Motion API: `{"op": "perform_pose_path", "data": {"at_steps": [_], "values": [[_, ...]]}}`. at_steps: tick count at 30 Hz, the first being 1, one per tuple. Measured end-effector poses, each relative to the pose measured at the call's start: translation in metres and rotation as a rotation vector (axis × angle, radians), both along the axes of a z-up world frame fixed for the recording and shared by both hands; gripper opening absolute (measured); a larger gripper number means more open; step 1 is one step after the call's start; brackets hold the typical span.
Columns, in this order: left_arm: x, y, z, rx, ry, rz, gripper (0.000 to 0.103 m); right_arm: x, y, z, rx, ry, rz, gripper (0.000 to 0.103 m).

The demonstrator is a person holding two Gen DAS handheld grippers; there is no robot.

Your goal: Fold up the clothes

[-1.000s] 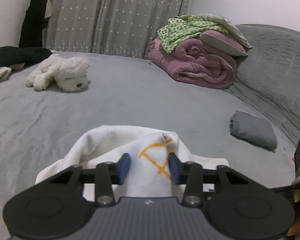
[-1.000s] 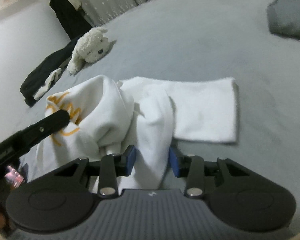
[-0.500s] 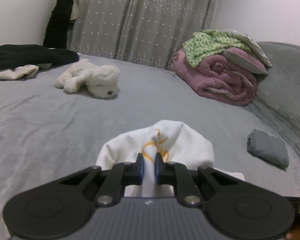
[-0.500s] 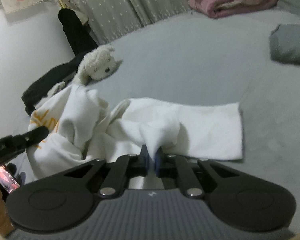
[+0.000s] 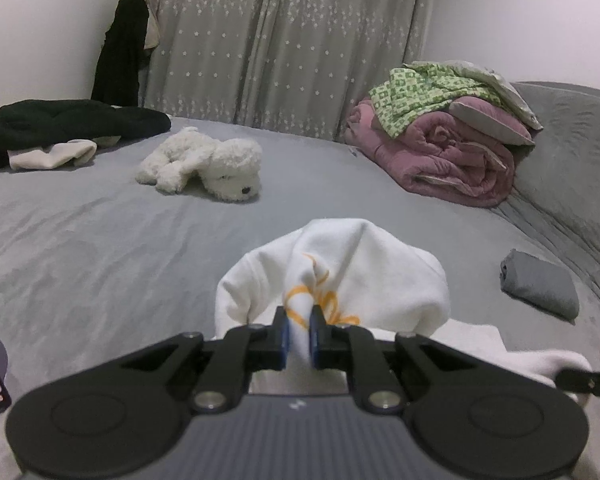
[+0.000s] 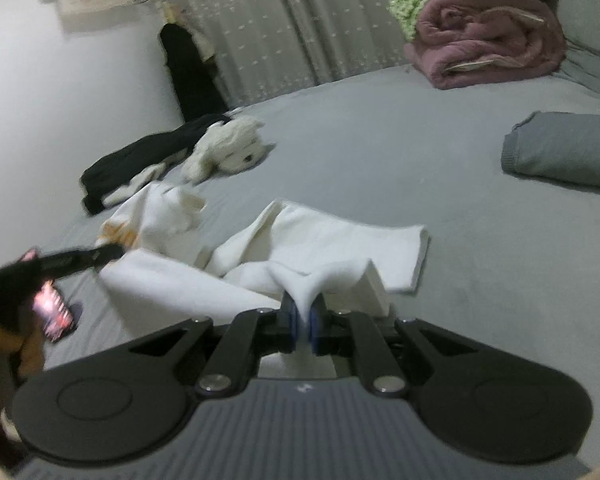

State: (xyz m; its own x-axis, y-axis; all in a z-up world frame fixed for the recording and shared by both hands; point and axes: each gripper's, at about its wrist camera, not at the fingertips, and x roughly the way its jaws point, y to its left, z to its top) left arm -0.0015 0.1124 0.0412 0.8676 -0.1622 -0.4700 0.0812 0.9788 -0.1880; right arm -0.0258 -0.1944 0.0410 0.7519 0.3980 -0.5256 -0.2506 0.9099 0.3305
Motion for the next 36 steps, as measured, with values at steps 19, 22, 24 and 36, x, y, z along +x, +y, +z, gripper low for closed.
{"op": "perform_pose_path", "data": {"at_steps": [19,22,24,36], "values": [[-0.042,0.018,-0.047,0.224,0.241,-0.191,0.011,-0.016,0.013,-0.035,0.02,0.281,0.145,0.013],[-0.047,0.019,-0.051,0.248,0.237,-0.228,0.011,-0.009,0.014,-0.029,0.029,0.287,0.143,0.015],[-0.05,0.022,-0.049,0.252,0.226,-0.254,0.014,-0.005,0.015,-0.025,0.036,0.289,0.14,0.015],[-0.068,0.059,-0.016,0.149,0.078,-0.372,0.065,0.019,0.02,0.01,0.097,0.21,0.082,0.016]]}}
